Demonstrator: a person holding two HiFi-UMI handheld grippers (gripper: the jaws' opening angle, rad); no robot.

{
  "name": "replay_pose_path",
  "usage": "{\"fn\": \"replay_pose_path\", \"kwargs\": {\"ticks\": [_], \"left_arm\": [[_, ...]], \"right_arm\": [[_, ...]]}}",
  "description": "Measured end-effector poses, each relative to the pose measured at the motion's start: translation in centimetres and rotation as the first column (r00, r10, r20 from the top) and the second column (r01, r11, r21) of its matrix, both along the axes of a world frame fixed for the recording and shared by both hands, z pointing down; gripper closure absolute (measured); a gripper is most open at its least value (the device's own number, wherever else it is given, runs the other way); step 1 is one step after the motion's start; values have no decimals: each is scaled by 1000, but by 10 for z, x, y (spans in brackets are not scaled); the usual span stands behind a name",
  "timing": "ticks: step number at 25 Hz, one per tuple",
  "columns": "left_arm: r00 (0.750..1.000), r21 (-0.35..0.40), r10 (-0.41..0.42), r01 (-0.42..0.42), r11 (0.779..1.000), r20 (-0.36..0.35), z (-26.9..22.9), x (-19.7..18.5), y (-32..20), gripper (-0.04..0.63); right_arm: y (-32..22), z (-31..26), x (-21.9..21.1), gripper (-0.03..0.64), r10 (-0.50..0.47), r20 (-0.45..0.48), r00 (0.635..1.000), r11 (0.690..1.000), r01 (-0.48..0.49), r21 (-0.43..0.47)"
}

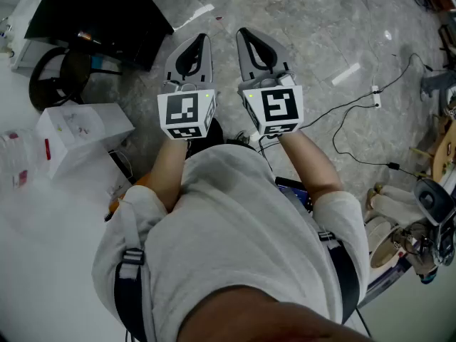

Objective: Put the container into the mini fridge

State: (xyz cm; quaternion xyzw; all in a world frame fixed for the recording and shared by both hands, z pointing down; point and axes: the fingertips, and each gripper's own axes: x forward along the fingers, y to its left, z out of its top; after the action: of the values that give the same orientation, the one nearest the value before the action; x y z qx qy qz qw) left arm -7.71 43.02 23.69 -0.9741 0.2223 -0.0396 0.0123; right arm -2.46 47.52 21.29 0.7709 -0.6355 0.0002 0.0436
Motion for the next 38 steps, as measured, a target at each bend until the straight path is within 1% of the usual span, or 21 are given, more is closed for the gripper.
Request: {"fn": "replay_pose_path", "kwargs": {"ticks": [4, 9, 14, 17, 23, 29, 31, 34, 38], "left_arm": [[1000, -6, 2, -2, 1000, 0, 1, 0, -14, 584], [1000, -27, -23, 24, 999, 19, 10, -6, -34, 584], [998, -37, -57, 58, 998, 28, 15, -15, -70, 584], [996, -40, -67, 69, 997, 61, 22, -24, -93, 584], [991, -49, -98, 103, 993, 95, 31, -53, -154, 584], [987, -40, -121, 126, 991, 104, 25, -83, -210, 583], [987, -43, -116, 121, 992, 112, 26, -92, -225, 583], [986, -69, -106, 116, 991, 129, 33, -100, -245, 583], [984, -73, -98, 110, 991, 148, 37, -99, -268, 583]], "right_arm": [[-14, 7, 0, 580, 0, -1, 1000, 1000, 0, -10], [-42, 13, -9, 580, -41, -2, 999, 999, 41, -23], [-84, 17, -17, 580, -93, 1, 996, 995, 93, -32], [-113, 23, -24, 578, -119, -5, 993, 992, 119, -51], [-175, 39, -52, 577, -223, -12, 975, 969, 220, -115], [-233, 44, -82, 577, -305, -20, 952, 943, 299, -147], [-250, 44, -90, 577, -320, -21, 947, 938, 313, -147], [-270, 44, -97, 577, -326, -23, 945, 935, 318, -159], [-291, 45, -100, 577, -353, -45, 935, 923, 340, -182]]}}
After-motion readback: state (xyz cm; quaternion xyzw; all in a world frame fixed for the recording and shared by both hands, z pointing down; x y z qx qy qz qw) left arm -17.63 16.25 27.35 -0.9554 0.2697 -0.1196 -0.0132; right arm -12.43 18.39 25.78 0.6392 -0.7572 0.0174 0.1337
